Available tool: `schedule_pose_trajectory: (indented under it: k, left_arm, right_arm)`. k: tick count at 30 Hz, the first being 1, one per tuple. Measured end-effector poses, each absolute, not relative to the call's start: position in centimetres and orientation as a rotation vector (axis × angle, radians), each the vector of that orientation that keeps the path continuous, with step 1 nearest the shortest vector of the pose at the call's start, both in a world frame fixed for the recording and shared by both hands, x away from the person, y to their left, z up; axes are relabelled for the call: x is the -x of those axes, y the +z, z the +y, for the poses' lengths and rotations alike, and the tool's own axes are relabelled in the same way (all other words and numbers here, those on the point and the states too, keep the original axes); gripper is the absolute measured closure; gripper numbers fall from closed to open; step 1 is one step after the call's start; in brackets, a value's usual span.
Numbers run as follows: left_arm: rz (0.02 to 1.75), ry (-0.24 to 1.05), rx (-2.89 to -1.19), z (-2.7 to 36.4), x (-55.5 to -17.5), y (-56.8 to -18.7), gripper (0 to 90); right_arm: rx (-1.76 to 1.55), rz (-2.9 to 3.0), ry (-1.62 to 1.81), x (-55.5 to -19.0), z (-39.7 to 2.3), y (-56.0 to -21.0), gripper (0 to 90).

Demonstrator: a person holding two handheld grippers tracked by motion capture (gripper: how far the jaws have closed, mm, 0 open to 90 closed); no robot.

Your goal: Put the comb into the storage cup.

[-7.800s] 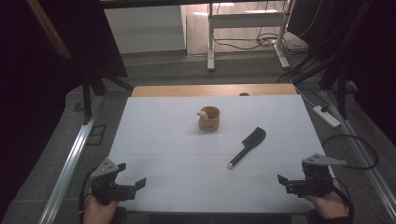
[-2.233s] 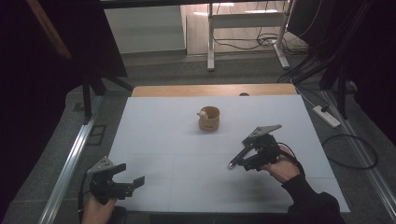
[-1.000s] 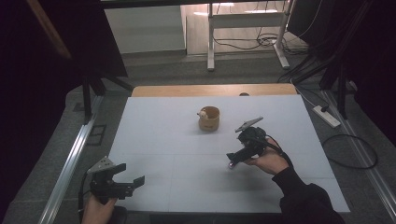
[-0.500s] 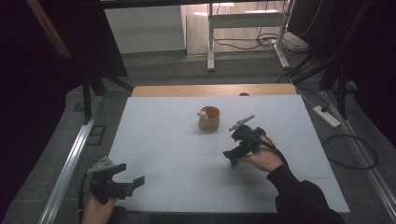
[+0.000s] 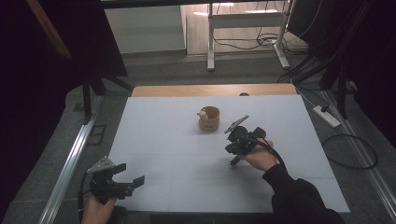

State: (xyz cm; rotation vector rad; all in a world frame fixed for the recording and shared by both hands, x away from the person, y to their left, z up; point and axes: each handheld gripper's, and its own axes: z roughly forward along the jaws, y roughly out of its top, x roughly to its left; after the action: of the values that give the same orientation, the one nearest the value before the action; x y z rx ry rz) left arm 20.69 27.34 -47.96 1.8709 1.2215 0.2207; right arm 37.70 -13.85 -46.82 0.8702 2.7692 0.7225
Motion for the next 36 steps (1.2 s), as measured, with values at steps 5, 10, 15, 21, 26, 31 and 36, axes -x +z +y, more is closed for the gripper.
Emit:
schedule_pose_trajectory:
  k: [5,10,15,21,26,31,36]
  left_arm:
    - [1.224,0.213,-1.866,27.4,-20.7,-48.0,2.1]
    - [1.225,0.211,-1.864,27.4,-20.7,-48.0,2.2]
    - [1.226,0.209,-1.863,27.4,-20.8,-48.0,2.3]
    - [1.225,0.208,-1.862,27.4,-20.8,-48.0,2.3]
    - [1.225,0.208,-1.862,27.4,-20.8,-48.0,2.3]
    - [1.225,0.207,-1.862,27.4,-20.8,-48.0,2.4]
    - [1.225,0.206,-1.862,27.4,-20.8,-48.0,2.4]
  right_arm:
    - [-0.859,2.783,0.711,-37.7,-13.9,-47.1,89.8]
    - [-0.838,2.784,0.682,-37.6,-13.9,-47.8,89.8]
    - [-0.851,2.791,0.686,-37.6,-14.0,-48.3,89.8]
    - [-0.862,2.812,0.683,-37.5,-14.1,-48.9,89.8]
    - [-0.869,2.828,0.663,-37.4,-14.2,-49.4,89.7]
    - [-0.865,2.838,0.638,-37.3,-14.2,-49.8,89.7]
    - [-0.865,2.846,0.615,-37.2,-14.3,-50.1,89.7]
